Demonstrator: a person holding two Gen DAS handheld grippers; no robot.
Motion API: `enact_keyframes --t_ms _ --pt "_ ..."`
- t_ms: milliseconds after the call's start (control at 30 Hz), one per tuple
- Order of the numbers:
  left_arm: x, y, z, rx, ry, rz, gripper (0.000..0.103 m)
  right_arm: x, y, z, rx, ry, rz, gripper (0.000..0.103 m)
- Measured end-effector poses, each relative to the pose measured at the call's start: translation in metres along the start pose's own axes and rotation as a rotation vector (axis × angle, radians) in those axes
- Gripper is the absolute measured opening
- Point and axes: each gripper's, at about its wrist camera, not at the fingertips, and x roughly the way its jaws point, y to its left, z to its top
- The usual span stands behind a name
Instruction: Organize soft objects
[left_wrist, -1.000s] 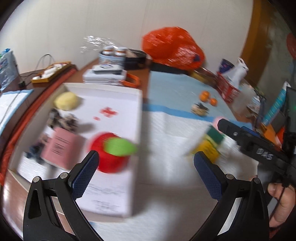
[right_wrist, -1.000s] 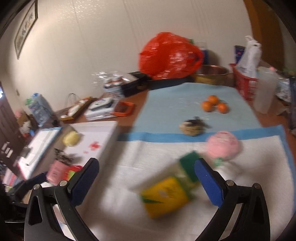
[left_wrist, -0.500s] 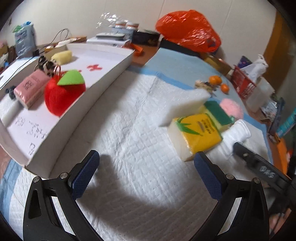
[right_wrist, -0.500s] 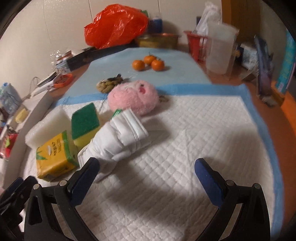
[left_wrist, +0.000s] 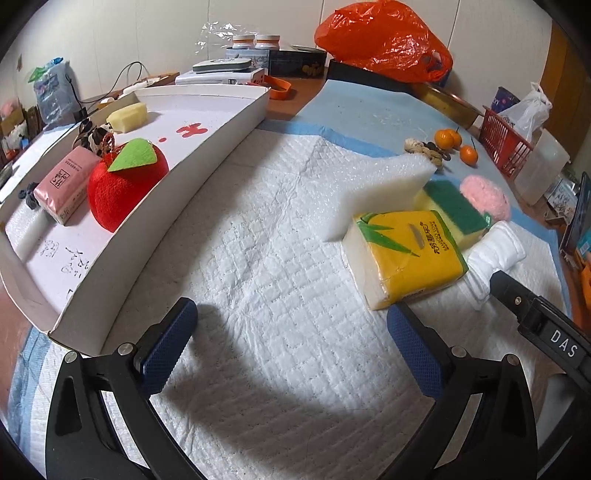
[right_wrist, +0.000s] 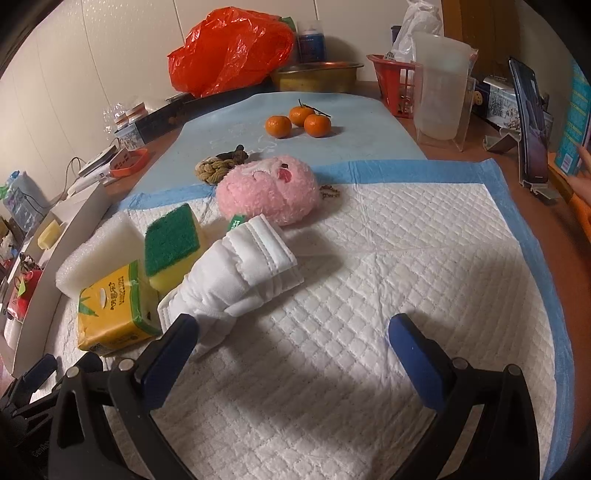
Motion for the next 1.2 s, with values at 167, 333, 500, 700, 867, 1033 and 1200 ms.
enact_keyframes --t_ms 167,333,500,700,867,1033,1200 --pt "0.0003 -0.0008 -0.0002 0.009 0.004 0.011 0.103 -0.0002 0.0 -0.0002 -0.001 0.0 -0.001 0.103" --pt "0.0002 -0.0018 -0.0005 0.015 0.007 0.018 0.103 0.0001 0.0005 -0.0002 -0.001 0.0 -0.001 0.103" --pt "0.0015 -0.0034 -0.0003 0.024 0.011 0.03 0.103 -0.0001 -0.0003 -0.0003 -0.001 0.0 -0.001 0.103" --pt "0.0015 -0.0037 0.0001 0.021 0.01 0.027 0.103 -0.0002 -0.0003 -0.0003 -0.001 0.0 -0.001 0.103" --pt "0.0016 -0.0035 -0.0001 0.023 0.011 0.028 0.103 -0.0003 -0.0003 -0.0002 -0.001 0.0 -0.001 0.103" --pt "0.002 -0.0035 -0.0005 0.027 0.013 0.034 0.103 -0.0002 0.0001 -0.0002 -0.001 0.0 -0.001 0.103" --pt "0.0024 -0.0036 -0.0004 0.024 0.012 0.031 0.103 -0.0004 -0.0004 -0.0002 -0.001 0.0 -0.002 0.103"
